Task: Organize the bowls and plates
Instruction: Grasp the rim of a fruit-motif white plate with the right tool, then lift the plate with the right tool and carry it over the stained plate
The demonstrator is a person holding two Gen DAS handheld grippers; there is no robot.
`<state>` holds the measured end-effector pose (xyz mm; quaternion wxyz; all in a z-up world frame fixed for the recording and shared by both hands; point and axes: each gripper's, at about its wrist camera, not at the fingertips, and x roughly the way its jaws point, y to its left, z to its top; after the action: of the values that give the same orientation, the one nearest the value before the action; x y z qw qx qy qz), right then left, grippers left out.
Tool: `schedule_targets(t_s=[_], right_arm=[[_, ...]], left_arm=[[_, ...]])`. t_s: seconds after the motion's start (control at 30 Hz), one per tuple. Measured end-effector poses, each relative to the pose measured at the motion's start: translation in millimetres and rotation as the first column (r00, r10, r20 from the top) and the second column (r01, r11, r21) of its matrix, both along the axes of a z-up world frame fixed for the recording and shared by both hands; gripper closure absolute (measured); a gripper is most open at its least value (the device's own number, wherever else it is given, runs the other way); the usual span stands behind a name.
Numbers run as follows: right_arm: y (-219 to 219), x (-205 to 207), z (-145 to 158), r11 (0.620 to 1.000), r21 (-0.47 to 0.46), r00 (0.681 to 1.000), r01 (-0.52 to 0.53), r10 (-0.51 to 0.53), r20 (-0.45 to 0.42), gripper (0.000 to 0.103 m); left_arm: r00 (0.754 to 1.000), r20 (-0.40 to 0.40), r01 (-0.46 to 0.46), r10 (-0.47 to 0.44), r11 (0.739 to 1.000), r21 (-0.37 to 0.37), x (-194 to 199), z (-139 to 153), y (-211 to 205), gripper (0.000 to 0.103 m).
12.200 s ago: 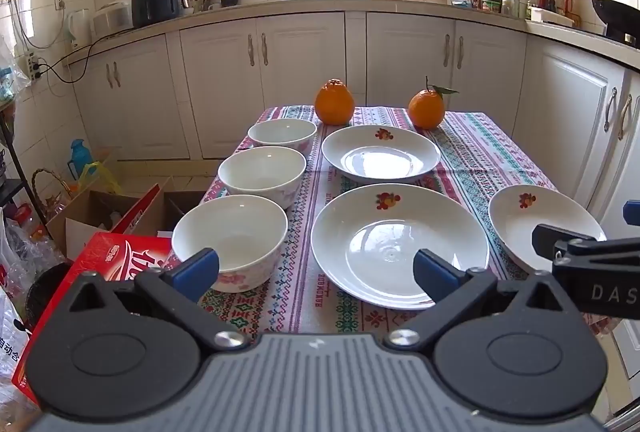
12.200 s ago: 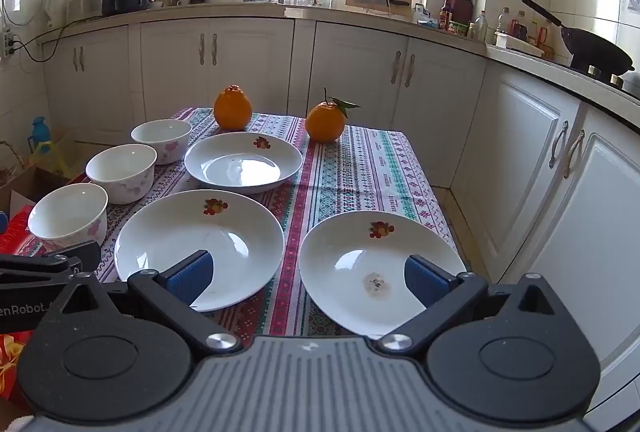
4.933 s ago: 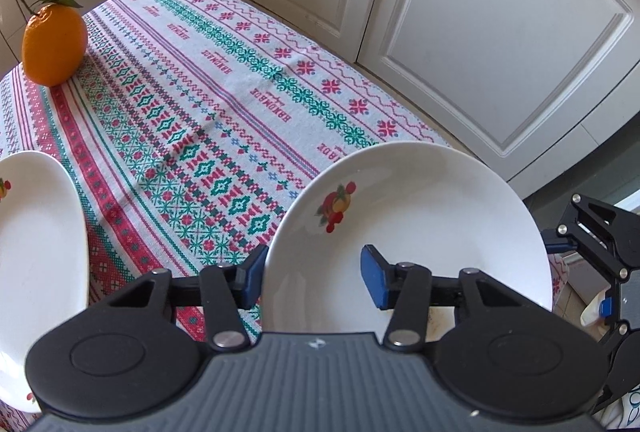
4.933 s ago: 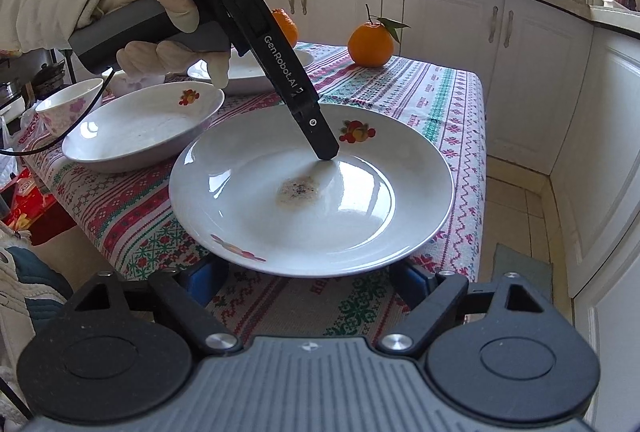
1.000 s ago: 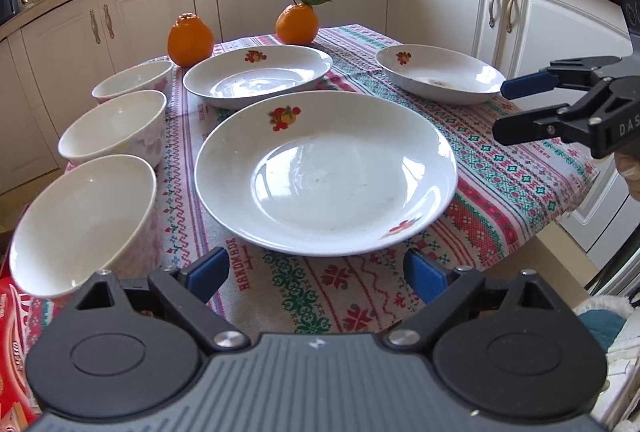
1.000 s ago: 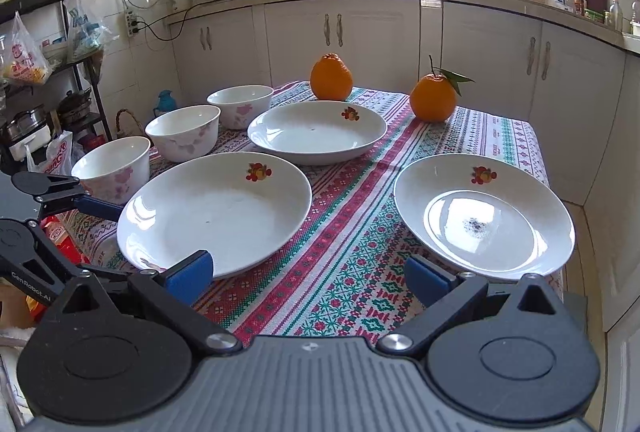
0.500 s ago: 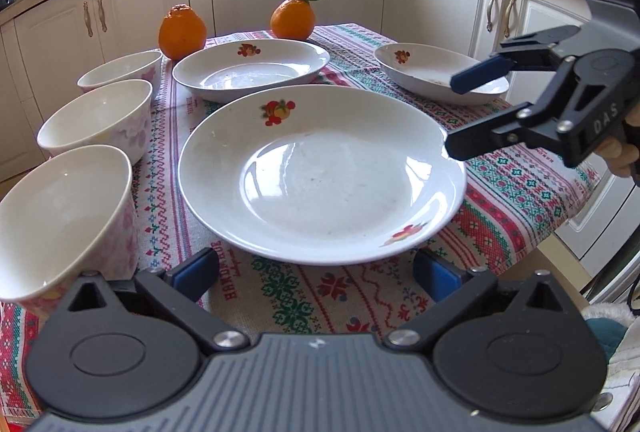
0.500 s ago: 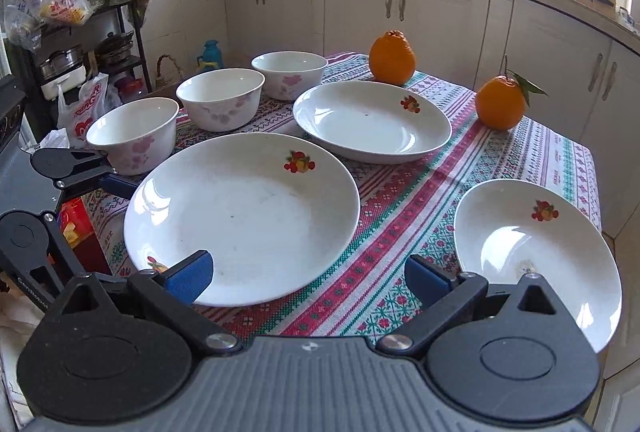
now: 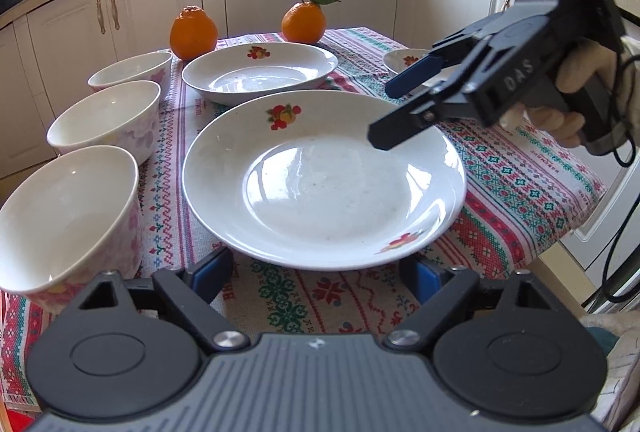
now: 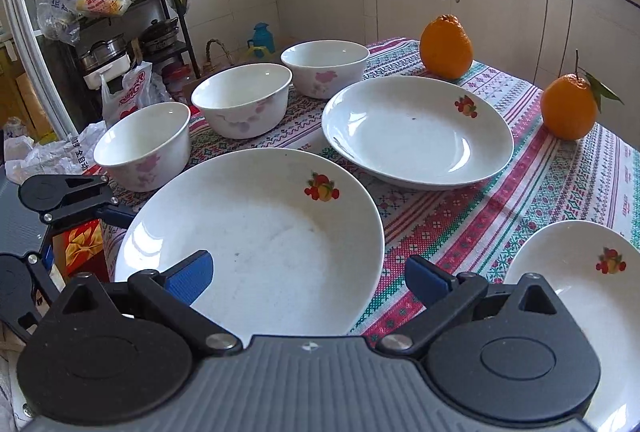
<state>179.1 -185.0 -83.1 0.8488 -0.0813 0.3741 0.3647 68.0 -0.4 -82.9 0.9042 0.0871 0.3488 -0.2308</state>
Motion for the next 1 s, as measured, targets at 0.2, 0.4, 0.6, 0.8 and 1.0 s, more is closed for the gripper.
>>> schedule_targets(t_s=[0.2,0.4,0.6,0.8,1.0], right_arm=[[3,24,-4,1.000,0.018,0.999,-0.022,0.022,-0.043,0.004],[9,47,-8,0.998,0.026,0.990,-0.057,0.060,-0.125,0.019],[15,60,-9,0.995,0.027,0.976,-0.100,0.103,-0.194,0.026],[17,70,-10,0.992,0.031,0.963,-0.122,0.126,-0.237,0.029],[20,70,-10,0.991,0.016,0.962,-0.133,0.133,-0.240,0.029]], left_arm=[[1.000,-0.006,0.014,-0.014,1.000,0.000,1,1,0,0.018],[1.000,-0.004,0.023,-0.023,1.000,0.009,2,2,-2,0.019],[0.999,-0.012,0.031,-0.031,0.999,0.008,4,2,-2,0.019],[0.999,-0.017,0.043,-0.043,0.999,0.002,5,1,0,0.019],[0.999,-0.021,0.049,-0.049,0.999,-0.001,7,2,1,0.021]])
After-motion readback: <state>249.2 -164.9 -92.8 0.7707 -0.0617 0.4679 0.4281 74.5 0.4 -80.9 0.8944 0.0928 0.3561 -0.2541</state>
